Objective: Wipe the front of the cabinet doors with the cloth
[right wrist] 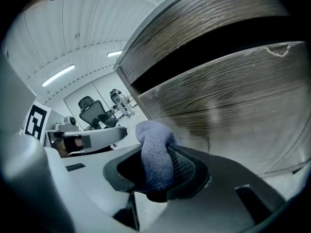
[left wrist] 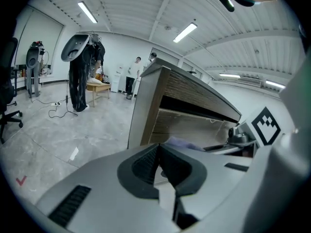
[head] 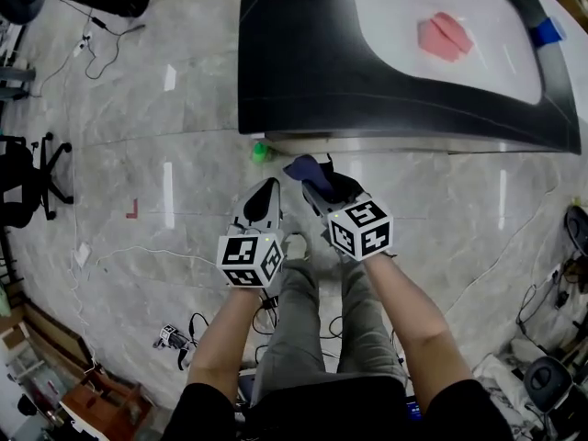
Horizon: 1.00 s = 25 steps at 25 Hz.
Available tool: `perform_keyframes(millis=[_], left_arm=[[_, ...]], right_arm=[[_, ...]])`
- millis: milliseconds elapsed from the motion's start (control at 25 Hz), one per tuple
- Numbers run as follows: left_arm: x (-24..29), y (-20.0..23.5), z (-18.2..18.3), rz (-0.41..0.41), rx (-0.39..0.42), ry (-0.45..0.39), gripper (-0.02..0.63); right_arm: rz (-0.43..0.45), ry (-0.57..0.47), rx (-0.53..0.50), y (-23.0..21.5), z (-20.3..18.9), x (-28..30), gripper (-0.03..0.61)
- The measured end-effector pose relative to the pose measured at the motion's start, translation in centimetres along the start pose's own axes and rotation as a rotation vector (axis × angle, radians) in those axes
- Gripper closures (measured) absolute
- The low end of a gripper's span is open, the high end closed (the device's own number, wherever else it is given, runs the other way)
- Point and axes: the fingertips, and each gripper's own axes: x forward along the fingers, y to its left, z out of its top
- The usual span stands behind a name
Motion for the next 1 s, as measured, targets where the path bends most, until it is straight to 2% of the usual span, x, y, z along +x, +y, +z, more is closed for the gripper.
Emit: perform_keyframes(millis=[280,520,720,1000], left_arm=[[0.0,2.1,-0.3,-0.001,0.008,0.012,0.604],[0.6,2.1,-0.6,0.016,-0.003,0.023,0.604],[1.9,-0.5,-0.9,-0.003,0.005,0.031,0.604],[4.8,-6.6,-1.2,-0.066,0.036,0.049,0.604]], right_arm=[[0.016,0.021,-0.017,1.2,0.3,3.4,0.456],[-0.015,0.005,-0.023,-0.6,1.3,3.1,0.456],[-0.056,-0.019,-0.003,-3.8,1.4,0.3,0.456],[-0.136,-0.054,0.031,-9.5,1.1,-5.1,0.456]])
